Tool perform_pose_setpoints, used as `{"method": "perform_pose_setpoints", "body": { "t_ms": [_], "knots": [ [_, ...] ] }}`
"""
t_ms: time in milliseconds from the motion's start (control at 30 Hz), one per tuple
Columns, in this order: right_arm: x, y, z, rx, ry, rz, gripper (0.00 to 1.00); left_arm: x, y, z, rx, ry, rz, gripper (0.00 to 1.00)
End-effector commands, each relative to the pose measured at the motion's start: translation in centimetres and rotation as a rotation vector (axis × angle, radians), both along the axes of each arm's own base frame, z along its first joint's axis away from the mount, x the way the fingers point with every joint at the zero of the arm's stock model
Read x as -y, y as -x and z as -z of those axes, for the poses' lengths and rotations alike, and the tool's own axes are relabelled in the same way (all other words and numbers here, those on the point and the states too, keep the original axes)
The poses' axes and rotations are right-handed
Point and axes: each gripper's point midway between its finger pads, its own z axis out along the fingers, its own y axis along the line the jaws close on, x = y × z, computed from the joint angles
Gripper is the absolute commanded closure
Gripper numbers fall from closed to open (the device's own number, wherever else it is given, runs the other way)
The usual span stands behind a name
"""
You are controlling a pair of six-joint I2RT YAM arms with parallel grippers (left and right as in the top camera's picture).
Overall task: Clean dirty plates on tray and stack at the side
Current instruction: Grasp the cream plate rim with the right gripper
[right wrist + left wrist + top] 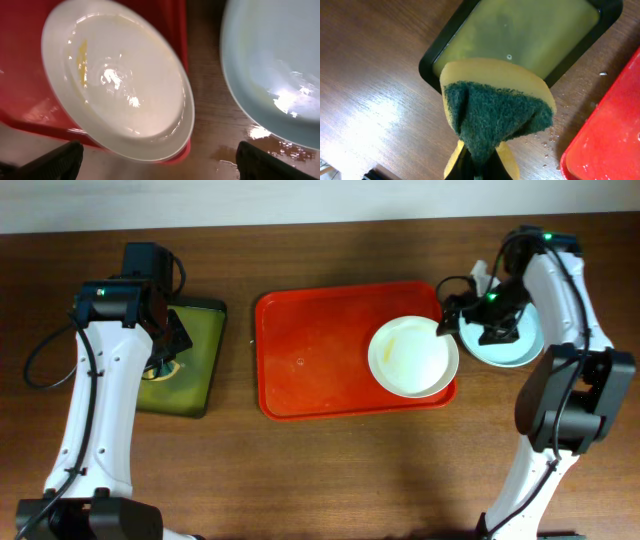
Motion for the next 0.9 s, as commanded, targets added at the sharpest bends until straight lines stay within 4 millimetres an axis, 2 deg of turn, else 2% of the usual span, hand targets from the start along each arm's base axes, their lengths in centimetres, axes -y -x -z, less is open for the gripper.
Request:
{"method": "perform_pose_setpoints", "body": {
  "t_ms": [0, 100, 167, 267, 300, 400, 467, 500, 533, 700, 733, 767, 800, 867],
  "knots": [
    [-0.4, 0.7, 1.9, -0.002, 0.062, -0.049, 0.02, -0.1, 0.2, 0.1, 0.001, 0.006, -0.010, 1.00],
    [-0.9, 1.3, 3.6, -0.014, 0.060, -0.060, 0.00, -0.1, 0.2, 0.1, 0.002, 0.006, -0.010, 1.00],
    [-0.9, 1.7, 4.3, -0.024, 0.058, -0.061, 0.09, -0.1, 0.1, 0.1, 0.002, 0.006, -0.010, 1.00],
    [-1.3, 2.0, 5.2, -0.029, 0.054, -0.064, 0.39, -0.1, 0.1, 0.0, 0.005, 0.006, -0.010, 1.00],
    [-1.7, 2.0, 5.2, -0.028, 0.054, -0.075, 0.53, -0.1, 0.1, 0.0, 0.006, 0.006, -0.010, 1.00],
    [-2.5, 1.8, 5.3, -0.016, 0.056, -0.096, 0.68, -0.1, 0.1, 0.0, 0.006, 0.006, -0.010, 1.00],
    [-2.9, 1.4, 5.3, -0.005, 0.064, -0.090, 0.73, -0.1, 0.1, 0.0, 0.005, 0.006, -0.010, 1.00],
    [-3.1, 1.2, 5.3, 0.001, 0.064, -0.089, 0.81, -0.1, 0.1, 0.0, 0.005, 0.006, -0.010, 1.00],
    [-3.4, 1.1, 5.4, 0.003, 0.065, -0.084, 0.96, -0.1, 0.1, 0.0, 0.005, 0.006, -0.010, 1.00],
    [-5.3, 1.1, 5.3, 0.010, 0.059, -0.122, 0.96, -0.1, 0.1, 0.0, 0.006, 0.007, -0.010, 1.00],
    [-5.6, 1.0, 5.4, 0.014, 0.066, -0.134, 0.92, -0.1, 0.0, 0.0, 0.007, 0.006, -0.010, 1.00],
    [-5.9, 0.8, 5.5, 0.028, 0.087, -0.149, 0.83, -0.1, 0.0, 0.0, 0.008, 0.006, -0.010, 1.00],
    [-5.6, 0.5, 5.6, 0.033, 0.126, -0.134, 0.78, -0.1, 0.0, 0.0, 0.008, 0.006, -0.010, 1.00],
    [-4.4, -0.1, 5.9, 0.032, 0.216, -0.053, 0.78, -0.1, 0.1, 0.2, 0.002, 0.006, -0.010, 1.00]
  ]
}}
